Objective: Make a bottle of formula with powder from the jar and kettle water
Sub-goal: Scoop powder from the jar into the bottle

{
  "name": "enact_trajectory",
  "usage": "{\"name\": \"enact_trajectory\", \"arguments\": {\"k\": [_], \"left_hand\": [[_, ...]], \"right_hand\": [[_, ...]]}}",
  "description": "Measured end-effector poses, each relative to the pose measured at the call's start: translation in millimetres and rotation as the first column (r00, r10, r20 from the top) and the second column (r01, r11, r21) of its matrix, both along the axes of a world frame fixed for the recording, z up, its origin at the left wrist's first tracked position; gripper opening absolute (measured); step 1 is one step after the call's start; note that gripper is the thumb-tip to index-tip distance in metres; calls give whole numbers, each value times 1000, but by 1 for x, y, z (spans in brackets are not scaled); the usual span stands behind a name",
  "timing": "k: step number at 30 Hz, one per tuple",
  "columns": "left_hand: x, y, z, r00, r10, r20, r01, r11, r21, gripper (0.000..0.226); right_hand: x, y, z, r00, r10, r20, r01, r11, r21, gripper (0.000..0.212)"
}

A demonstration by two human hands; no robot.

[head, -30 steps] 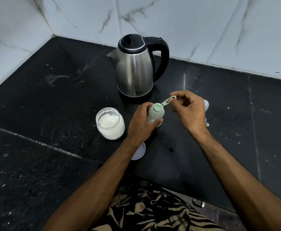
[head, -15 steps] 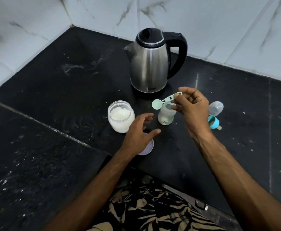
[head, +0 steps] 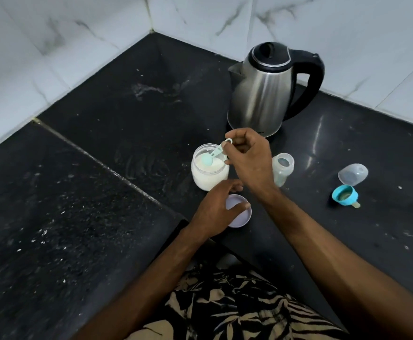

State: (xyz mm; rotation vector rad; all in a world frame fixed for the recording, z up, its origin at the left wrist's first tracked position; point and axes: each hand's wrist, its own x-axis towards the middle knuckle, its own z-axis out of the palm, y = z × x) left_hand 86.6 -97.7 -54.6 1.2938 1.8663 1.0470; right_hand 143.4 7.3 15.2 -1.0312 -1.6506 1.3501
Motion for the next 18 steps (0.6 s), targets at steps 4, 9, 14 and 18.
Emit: {"name": "enact_trajectory", "arguments": {"k": [4,9,14,18], "left_hand": [[1,0,5,1000,-21,-15,21,998,-55,58],[-1,1,5,997,-46,-54,40,993,-108,52],[1,2,2,998,-26,-56,17,988,-156,58],[1,6,-1,998,-26,-59,13,975,-220,58]], "right_hand": [[-6,-3,-6,984,7,176,-33,989,145,11],[-11,-8,-10,943,43,329,-113,974,195,4],[-13,-8,-9,893,61,446,-169,964,208,6],[-12,-9,-4,839,75,539,-233,945,230,14]]}}
